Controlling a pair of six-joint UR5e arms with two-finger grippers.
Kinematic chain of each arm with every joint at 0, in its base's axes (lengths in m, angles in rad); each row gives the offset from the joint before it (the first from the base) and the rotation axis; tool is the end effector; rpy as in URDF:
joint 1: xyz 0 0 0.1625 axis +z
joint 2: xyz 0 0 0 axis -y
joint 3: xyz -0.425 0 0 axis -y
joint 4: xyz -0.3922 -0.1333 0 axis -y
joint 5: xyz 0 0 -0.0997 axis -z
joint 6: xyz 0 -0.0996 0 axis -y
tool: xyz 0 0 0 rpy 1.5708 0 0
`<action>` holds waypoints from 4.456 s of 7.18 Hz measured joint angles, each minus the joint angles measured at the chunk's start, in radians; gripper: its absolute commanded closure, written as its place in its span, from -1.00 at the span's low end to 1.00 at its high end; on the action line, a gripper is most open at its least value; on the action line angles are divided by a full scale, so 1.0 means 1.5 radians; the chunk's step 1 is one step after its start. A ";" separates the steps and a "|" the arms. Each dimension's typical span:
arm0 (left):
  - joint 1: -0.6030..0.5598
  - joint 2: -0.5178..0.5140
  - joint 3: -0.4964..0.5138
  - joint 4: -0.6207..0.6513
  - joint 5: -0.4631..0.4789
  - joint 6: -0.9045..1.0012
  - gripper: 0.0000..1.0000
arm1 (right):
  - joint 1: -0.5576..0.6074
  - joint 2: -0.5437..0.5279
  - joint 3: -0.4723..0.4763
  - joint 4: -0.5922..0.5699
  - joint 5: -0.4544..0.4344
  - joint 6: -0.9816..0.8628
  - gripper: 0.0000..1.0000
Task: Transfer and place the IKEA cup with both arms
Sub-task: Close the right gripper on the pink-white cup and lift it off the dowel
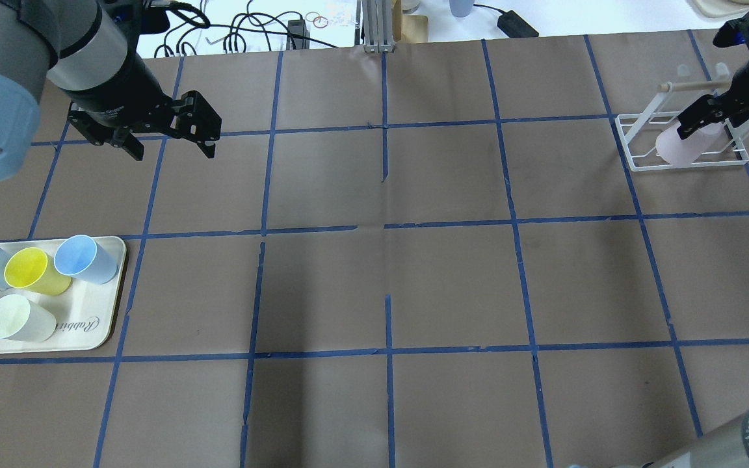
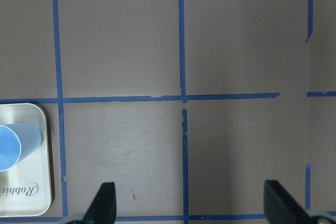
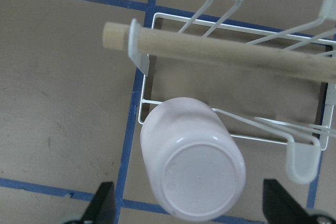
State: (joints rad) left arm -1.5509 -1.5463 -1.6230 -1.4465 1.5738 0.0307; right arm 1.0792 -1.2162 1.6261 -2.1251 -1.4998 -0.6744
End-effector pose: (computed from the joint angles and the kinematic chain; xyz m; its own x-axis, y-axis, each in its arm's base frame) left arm -0.1232 -0.4930 0.4870 -0.9999 0.0104 -0.0059 0.0109 0.9953 -0.0963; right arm -0.1690 -0.6130 0.3208 -0.9823 -0.1840 0.0350 -0.1872 0.9698 -0.1562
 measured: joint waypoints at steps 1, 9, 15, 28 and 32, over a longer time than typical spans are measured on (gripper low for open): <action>0.000 0.000 0.000 0.000 0.000 0.000 -1.00 | 0.000 0.004 0.000 -0.004 0.000 0.000 -1.00; 0.000 0.000 0.000 0.000 0.000 0.000 -1.00 | 0.001 0.021 -0.001 -0.007 0.004 0.002 -0.82; 0.000 0.000 0.000 0.000 0.000 0.000 -1.00 | 0.001 0.022 -0.002 -0.011 0.019 0.000 -0.75; 0.001 0.000 0.001 0.000 -0.003 0.001 -1.00 | 0.000 -0.012 -0.012 -0.008 -0.021 0.001 0.59; 0.005 0.000 -0.001 -0.001 -0.024 0.025 -1.00 | 0.000 -0.049 -0.024 0.018 -0.047 -0.001 0.58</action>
State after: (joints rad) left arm -1.5428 -1.5463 -1.6244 -1.4480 1.5386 0.0680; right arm 1.0799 -1.2901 1.5898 -2.0976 -1.5696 -0.6752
